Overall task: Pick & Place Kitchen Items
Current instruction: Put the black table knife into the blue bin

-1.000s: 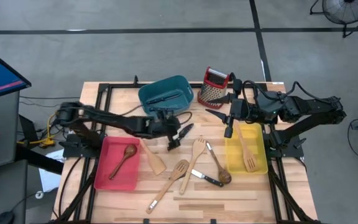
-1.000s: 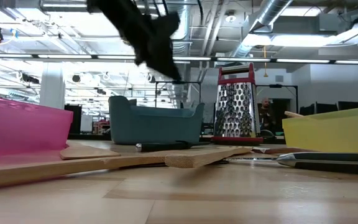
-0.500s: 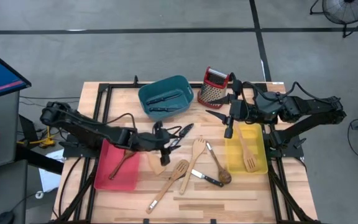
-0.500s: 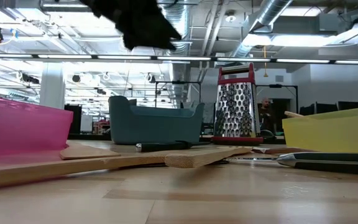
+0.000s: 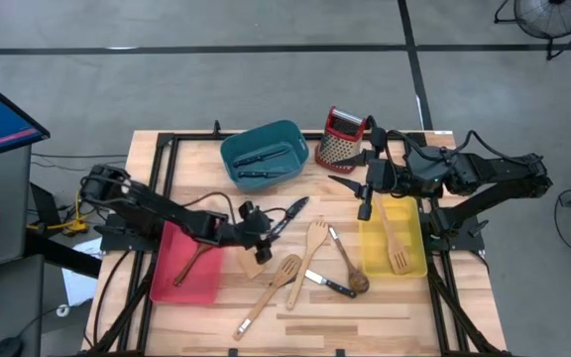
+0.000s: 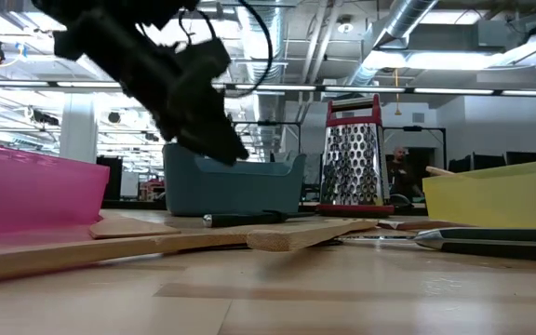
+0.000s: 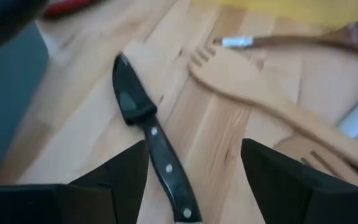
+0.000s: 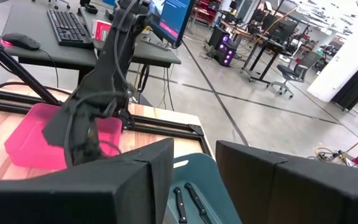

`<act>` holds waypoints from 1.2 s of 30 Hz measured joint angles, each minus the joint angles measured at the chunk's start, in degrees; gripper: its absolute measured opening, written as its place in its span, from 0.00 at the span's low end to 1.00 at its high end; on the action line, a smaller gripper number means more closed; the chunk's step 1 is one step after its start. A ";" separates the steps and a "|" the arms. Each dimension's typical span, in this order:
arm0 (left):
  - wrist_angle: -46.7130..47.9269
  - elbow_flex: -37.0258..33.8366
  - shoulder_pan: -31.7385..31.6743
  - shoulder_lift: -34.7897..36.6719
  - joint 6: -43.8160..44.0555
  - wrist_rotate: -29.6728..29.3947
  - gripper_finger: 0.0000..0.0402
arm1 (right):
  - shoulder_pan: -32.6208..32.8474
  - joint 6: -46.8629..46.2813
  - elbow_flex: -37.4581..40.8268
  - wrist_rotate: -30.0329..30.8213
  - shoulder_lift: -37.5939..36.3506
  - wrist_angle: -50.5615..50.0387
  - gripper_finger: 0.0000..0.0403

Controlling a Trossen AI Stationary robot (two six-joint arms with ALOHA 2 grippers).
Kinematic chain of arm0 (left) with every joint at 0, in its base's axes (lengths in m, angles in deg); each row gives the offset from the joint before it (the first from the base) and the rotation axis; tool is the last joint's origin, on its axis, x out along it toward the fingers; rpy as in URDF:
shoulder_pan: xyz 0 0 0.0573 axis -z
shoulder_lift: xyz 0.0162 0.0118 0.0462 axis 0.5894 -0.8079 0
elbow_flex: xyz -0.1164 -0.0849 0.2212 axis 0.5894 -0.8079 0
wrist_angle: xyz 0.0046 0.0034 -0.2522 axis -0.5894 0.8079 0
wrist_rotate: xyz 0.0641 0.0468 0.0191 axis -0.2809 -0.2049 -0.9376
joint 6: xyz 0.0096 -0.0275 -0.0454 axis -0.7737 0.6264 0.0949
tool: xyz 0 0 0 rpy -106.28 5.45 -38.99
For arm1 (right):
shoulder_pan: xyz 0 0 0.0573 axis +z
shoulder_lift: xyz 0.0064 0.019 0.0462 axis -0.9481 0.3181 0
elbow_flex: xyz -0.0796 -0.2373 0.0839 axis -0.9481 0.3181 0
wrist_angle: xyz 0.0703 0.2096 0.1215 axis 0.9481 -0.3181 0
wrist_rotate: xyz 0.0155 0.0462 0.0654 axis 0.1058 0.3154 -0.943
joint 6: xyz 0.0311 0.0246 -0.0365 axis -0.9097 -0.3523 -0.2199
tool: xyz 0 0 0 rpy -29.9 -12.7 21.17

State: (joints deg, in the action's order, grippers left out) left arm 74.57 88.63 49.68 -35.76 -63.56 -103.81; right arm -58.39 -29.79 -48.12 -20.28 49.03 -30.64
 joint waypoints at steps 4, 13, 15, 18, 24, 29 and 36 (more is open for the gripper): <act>0.08 2.06 -0.02 -4.37 1.37 -0.41 0.59 | 0.00 0.00 0.00 0.02 0.00 0.04 0.34; 0.35 9.54 -2.08 -13.29 -0.34 -7.42 0.59 | 0.01 -0.02 0.00 0.02 0.00 -0.11 0.33; 0.86 9.65 -2.87 -14.55 1.40 -6.67 0.59 | 0.07 -0.01 0.00 0.02 0.00 -0.31 0.33; 1.09 9.93 -3.24 -16.34 2.11 -5.32 0.59 | 0.07 -0.69 0.00 0.01 0.00 -1.03 0.33; 1.15 9.95 -3.20 -19.01 2.78 -4.74 0.58 | 0.04 -1.07 0.00 0.00 0.00 -1.86 0.33; 1.08 10.23 -3.14 -20.65 3.27 -4.44 0.48 | 0.04 -1.07 0.00 0.00 0.00 -1.78 0.33; 1.62 10.20 -3.26 -21.00 4.59 -3.04 0.16 | 0.04 -1.47 0.00 0.00 0.00 -1.64 0.33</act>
State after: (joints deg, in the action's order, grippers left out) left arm 76.19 98.83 46.43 -56.77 -58.97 -106.85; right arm -58.35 -31.26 -48.12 -20.29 49.03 -32.28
